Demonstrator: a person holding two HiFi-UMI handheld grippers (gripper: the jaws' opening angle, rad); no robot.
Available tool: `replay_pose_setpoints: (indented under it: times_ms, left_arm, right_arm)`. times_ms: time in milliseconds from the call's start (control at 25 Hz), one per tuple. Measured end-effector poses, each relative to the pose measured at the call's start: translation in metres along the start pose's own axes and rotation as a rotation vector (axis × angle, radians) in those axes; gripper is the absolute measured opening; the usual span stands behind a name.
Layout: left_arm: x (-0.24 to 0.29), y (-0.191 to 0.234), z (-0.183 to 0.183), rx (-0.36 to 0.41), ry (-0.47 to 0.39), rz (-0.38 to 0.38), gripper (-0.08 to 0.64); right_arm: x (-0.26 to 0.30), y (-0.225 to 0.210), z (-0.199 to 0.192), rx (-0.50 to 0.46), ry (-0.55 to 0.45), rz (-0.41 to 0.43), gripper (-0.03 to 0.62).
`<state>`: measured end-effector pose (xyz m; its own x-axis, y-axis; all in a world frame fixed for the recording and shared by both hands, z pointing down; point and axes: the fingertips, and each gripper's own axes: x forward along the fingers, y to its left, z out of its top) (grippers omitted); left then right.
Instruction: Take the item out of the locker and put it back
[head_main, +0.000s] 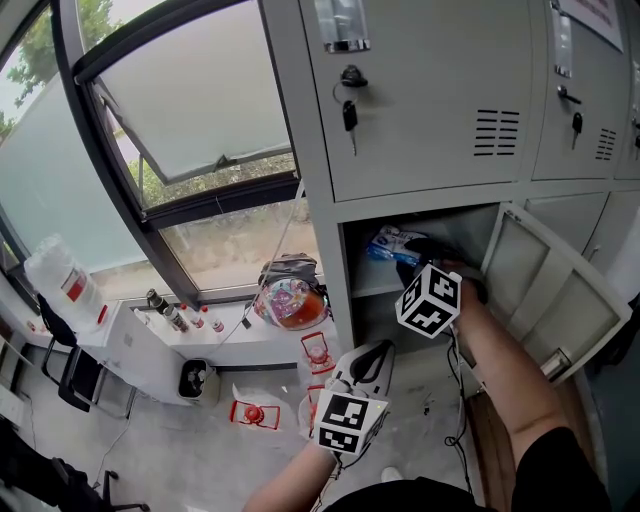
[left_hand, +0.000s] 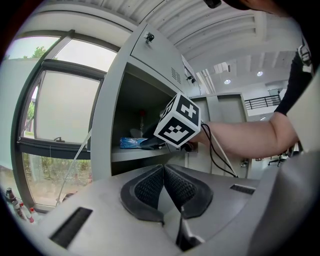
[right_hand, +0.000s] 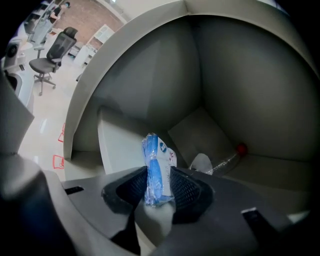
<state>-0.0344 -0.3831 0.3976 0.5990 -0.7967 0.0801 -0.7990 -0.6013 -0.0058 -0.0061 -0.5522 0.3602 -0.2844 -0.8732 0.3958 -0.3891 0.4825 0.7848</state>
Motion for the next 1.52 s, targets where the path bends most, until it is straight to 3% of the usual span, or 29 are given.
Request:
replay_pose_setpoints:
  times_ms: [560, 640, 800, 920, 1280, 1520]
  left_arm:
    - [-0.018, -0.008, 0.000, 0.008, 0.002, -0.015, 0.017]
    - [-0.023, -0.010, 0.001, 0.010, 0.001, -0.017, 0.017]
    - [-0.037, -0.016, 0.000, 0.014, 0.001, -0.024, 0.017]
    - [-0.051, -0.022, -0.001, 0.013, -0.002, -0.031, 0.017]
    - [-0.111, -0.043, -0.017, -0.006, 0.013, -0.053, 0.017]
    - [-0.159, -0.059, -0.047, -0.024, 0.053, -0.057, 0.017]
  right_arm:
    - [-0.021, 0.008, 0.004, -0.024, -0.004, -0.025, 0.210]
    - [-0.030, 0.008, 0.007, -0.021, -0.011, -0.043, 0.182]
    - [-0.054, 0.010, 0.017, 0.012, -0.045, -0.097, 0.054]
    - [-0.074, 0.019, 0.022, 0.088, -0.088, -0.102, 0.053]
    - [-0.157, 0.074, 0.034, 0.451, -0.240, -0.041, 0.052]
    - [-0.206, 0.143, 0.030, 0.555, -0.248, -0.017, 0.052]
